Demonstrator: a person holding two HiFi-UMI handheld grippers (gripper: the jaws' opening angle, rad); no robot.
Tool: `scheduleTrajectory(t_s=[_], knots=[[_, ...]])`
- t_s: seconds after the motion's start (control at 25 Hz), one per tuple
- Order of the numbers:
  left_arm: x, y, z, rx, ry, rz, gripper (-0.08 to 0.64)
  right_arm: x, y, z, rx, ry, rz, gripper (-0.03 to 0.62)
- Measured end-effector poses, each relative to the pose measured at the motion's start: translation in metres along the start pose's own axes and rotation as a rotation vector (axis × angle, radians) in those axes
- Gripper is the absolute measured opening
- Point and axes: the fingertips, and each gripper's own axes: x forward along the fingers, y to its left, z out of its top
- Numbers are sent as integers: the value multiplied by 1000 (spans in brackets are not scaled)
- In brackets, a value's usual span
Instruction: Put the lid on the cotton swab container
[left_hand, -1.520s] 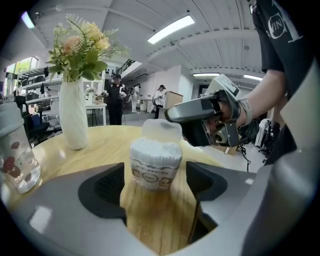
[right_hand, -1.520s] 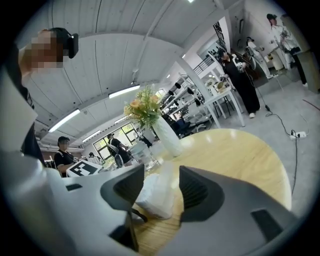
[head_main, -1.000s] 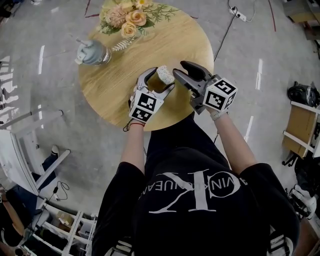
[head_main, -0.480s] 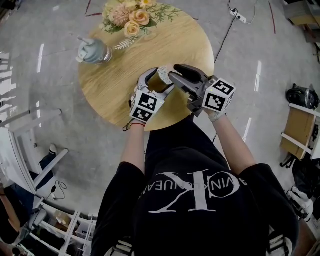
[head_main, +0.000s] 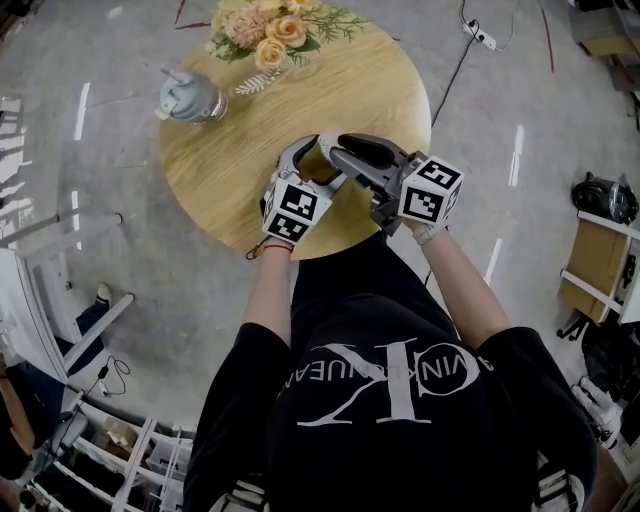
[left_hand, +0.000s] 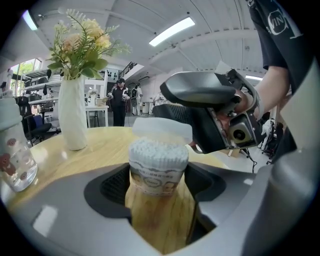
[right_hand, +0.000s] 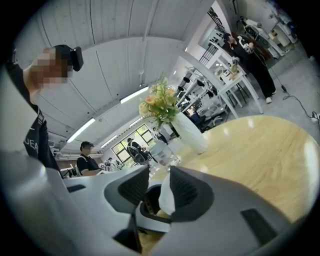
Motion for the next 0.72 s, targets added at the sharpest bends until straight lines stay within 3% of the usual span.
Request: scheduleTrajectory(t_s=[0.52,0.72], knots=[[0,-2,-1,-9,7,6,344,9,-6,-18,-150,139,-85,47],[0,-2,0,-12,9,8,344,11,-5,-23,-259,223,-112,34]])
